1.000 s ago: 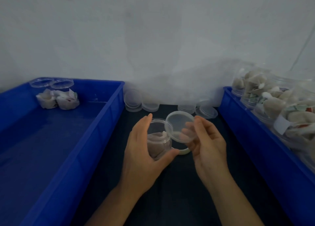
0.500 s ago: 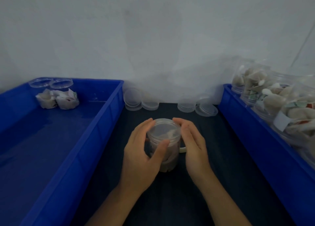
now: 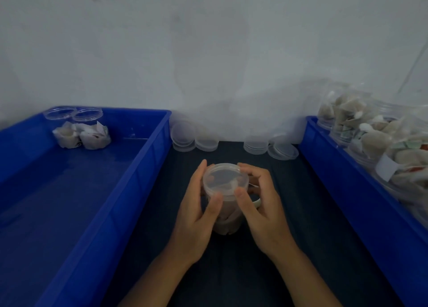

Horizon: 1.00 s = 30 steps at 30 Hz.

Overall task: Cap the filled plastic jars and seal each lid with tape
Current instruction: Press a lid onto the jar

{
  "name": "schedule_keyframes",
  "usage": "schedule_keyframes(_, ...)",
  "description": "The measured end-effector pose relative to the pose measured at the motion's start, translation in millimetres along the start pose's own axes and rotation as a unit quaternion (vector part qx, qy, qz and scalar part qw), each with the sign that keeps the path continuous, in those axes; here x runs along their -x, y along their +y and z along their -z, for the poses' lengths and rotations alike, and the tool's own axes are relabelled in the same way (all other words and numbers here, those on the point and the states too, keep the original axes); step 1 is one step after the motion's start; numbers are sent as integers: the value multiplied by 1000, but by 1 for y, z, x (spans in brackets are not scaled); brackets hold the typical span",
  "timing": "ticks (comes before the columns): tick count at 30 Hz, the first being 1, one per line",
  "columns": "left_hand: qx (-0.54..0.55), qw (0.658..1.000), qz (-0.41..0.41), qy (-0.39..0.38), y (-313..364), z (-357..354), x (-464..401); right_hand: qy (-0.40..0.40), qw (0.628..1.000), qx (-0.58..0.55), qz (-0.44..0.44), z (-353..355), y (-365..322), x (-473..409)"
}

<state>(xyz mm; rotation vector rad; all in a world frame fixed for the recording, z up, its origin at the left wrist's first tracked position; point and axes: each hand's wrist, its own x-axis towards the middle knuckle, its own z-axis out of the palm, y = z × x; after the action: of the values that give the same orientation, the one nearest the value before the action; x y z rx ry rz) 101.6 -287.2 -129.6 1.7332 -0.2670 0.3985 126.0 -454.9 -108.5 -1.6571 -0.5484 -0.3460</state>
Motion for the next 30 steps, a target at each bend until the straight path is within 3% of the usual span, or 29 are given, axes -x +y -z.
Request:
schedule_keyframes(5,-8,999,12,-50,-4,-1,-3,-1,1000,2,9,0,0,0)
schedule_keyframes(15,-94,992,-57,63,4,-2,-4,-3,999,34,26,-5,1,2)
schedule_keyframes(20,-178,978,-52,91,7,2,-6,23,997,61,43,-9,2,0)
schedule_keyframes(26,-218,973,41,64,9,2,-15,14,996,70,55,-13,-1,-3)
schedule_keyframes(28,-222,968,117,18,17,5,-26,-11,996,84,37,-11,-4,-5)
schedule_keyframes(30,-278,939,188,-67,23,7,-33,-50,992,113,18,-6,-11,-10)
